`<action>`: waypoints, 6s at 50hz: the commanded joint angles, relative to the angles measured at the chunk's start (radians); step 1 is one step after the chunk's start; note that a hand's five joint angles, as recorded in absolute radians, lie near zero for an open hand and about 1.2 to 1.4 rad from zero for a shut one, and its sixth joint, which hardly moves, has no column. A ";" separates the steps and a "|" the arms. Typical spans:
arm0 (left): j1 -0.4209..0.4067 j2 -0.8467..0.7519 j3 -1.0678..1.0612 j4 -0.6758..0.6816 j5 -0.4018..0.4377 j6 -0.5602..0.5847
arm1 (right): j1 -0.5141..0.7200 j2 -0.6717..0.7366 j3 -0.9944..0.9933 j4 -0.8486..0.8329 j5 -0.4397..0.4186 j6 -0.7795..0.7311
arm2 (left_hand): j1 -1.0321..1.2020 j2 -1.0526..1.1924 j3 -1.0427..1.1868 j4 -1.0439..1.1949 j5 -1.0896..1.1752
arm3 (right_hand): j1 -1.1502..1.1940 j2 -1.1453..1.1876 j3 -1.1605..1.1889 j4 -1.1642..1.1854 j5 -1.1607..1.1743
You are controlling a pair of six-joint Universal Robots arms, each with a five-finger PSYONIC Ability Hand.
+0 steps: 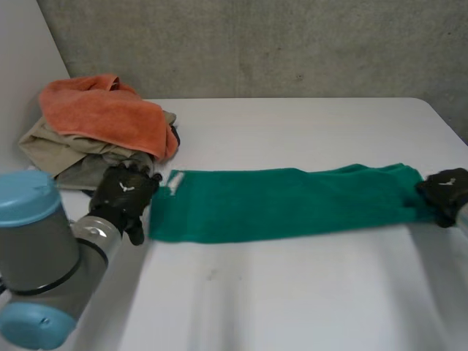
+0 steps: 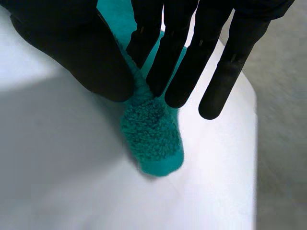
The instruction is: Fold the laundry.
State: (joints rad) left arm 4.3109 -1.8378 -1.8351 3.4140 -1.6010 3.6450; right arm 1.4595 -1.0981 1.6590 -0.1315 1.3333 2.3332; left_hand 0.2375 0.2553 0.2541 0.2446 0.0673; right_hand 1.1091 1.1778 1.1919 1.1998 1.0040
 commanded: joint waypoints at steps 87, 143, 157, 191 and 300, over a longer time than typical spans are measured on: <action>-0.266 -0.283 0.458 -0.094 -0.341 -0.014 | 0.335 -0.157 0.209 -0.119 0.150 0.109 | 0.055 0.038 0.039 0.048 0.051 | 0.287 0.218 0.204 0.196 0.218; -0.390 -0.609 0.891 -0.188 -0.002 -0.230 | 0.427 -0.077 -0.102 0.064 0.126 0.623 | -0.036 -0.054 -0.052 -0.043 -0.040 | -0.935 -1.003 -1.017 -1.025 -1.004; -0.389 -0.563 0.772 -0.326 -0.339 -0.169 | 0.585 0.093 -0.229 0.165 0.086 0.672 | -0.024 -0.042 -0.041 -0.031 -0.028 | -0.935 -1.003 -1.017 -1.025 -1.004; -0.201 -0.218 0.686 -0.271 0.330 -0.201 | 0.550 -0.069 0.047 0.089 0.189 0.735 | -0.033 -0.051 -0.049 -0.040 -0.037 | -0.935 -1.003 -1.017 -1.025 -1.004; 0.309 -0.770 1.241 -0.130 0.179 0.188 | 0.180 -0.206 0.103 -0.138 -0.174 0.074 | 0.149 0.131 0.132 0.141 0.144 | -0.935 -1.003 -1.017 -1.025 -1.004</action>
State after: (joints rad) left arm 4.5731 -2.4665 -0.6456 3.1700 -1.4921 3.7823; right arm 1.6047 -1.2277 1.6620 -0.2823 1.1490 2.4379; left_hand 0.2287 0.2269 0.2353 0.2247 0.0487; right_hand 0.2240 0.2104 0.2085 0.2090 0.0468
